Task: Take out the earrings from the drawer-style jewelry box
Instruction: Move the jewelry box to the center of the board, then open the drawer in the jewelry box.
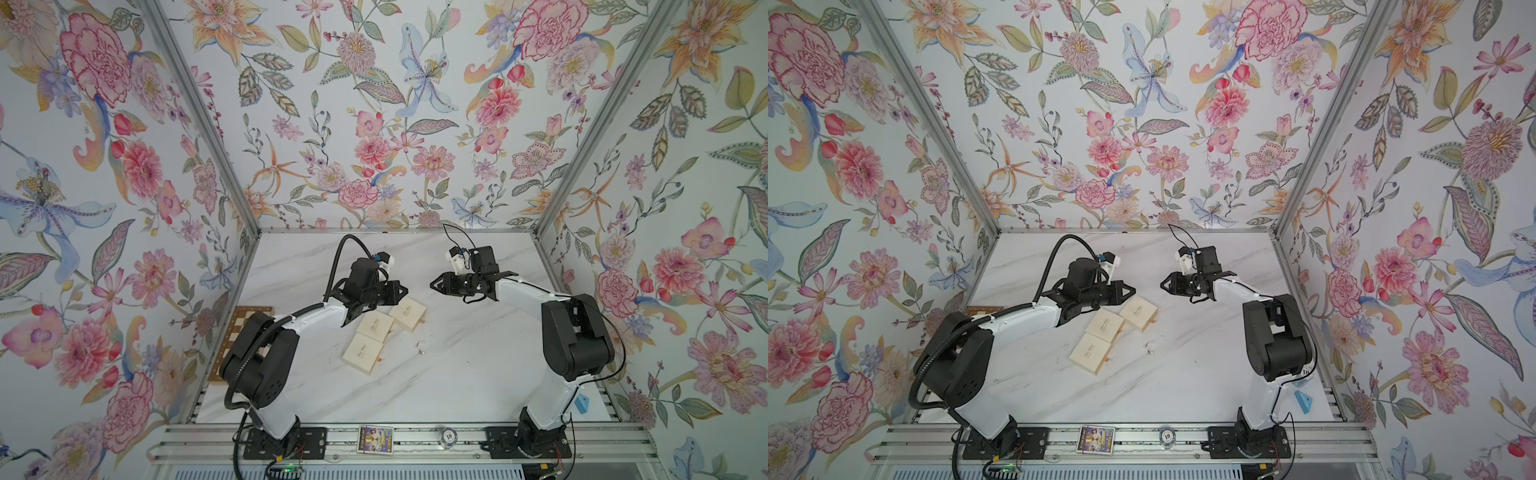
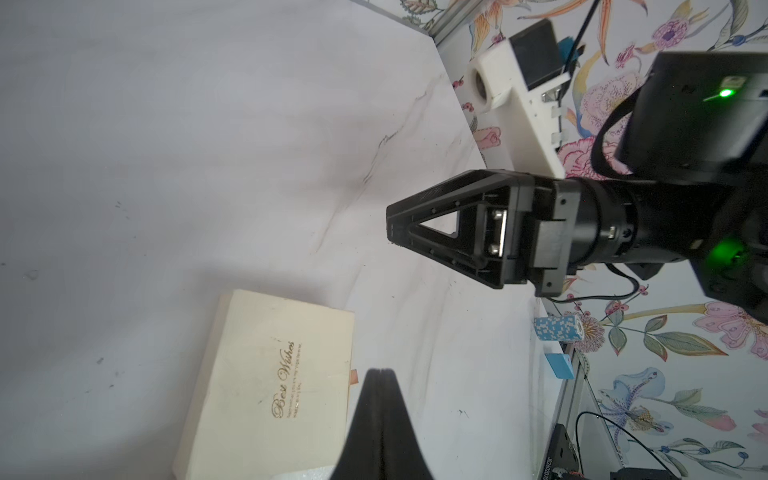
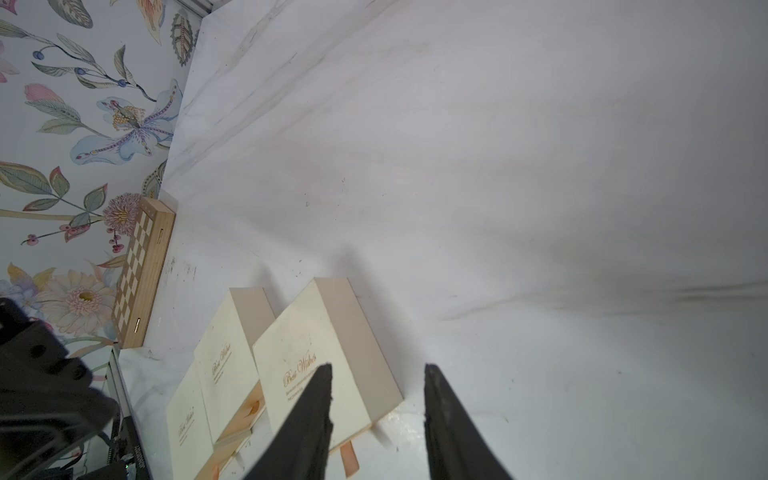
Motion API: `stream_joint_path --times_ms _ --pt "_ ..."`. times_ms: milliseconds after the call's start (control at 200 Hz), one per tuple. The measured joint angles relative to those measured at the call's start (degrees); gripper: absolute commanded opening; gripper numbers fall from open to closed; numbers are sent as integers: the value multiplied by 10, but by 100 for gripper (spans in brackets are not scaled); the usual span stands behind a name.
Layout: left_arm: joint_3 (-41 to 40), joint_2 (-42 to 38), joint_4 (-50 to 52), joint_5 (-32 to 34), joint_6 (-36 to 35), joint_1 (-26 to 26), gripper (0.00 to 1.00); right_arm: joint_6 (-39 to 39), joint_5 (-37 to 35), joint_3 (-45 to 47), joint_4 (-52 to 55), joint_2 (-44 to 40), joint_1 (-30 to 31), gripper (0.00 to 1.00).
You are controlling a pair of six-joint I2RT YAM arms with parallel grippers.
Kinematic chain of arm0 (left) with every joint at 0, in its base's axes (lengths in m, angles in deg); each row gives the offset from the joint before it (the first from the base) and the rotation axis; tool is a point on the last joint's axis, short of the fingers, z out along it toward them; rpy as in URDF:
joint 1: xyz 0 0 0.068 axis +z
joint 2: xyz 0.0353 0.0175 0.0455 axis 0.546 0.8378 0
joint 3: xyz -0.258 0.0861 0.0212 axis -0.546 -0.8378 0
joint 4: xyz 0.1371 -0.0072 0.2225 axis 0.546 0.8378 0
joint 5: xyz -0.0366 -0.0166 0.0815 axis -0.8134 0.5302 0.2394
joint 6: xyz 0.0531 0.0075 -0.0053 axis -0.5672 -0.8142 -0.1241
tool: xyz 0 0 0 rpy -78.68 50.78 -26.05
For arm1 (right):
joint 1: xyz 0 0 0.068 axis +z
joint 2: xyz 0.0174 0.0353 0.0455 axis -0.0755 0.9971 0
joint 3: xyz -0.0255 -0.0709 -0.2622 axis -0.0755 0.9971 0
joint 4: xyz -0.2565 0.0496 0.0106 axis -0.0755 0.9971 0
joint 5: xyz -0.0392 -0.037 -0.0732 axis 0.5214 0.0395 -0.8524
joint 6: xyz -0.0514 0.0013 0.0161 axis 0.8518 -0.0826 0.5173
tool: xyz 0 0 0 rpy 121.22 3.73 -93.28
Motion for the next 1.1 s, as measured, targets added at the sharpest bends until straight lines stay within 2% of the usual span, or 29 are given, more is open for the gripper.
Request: stream_joint_path --times_ms 190,580,1101 --pt "0 45 -6 -2 14 -3 0 -11 10 58 1 -40 19 38" --pt "-8 55 -9 11 19 -3 0 -63 2 129 -21 -50 70 37" --pt "-16 85 11 38 15 -4 0 -117 -5 166 -85 -48 71 33"
